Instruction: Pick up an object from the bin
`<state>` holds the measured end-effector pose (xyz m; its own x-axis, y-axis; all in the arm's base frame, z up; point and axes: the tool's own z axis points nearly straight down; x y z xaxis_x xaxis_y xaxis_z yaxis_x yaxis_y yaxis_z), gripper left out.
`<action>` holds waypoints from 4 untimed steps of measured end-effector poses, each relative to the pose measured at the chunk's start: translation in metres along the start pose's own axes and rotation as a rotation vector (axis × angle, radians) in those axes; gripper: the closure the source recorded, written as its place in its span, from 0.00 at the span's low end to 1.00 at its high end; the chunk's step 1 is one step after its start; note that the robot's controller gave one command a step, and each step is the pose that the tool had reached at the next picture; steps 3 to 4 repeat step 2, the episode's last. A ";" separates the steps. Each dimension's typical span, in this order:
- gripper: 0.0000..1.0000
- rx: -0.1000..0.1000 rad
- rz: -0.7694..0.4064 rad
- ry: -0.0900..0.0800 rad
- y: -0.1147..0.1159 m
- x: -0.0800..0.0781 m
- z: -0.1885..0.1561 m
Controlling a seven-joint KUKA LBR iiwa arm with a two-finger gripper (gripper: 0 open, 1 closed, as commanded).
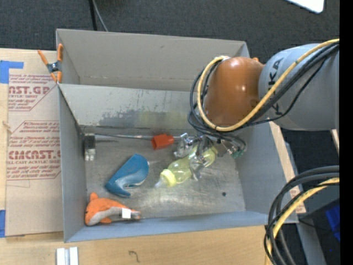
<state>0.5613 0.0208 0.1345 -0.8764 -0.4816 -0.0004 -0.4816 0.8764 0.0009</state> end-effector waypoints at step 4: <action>1.00 0.000 0.000 0.000 0.001 0.000 -0.031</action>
Offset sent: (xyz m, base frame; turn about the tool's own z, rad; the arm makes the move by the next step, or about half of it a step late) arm -0.0001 0.0000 0.0041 0.0000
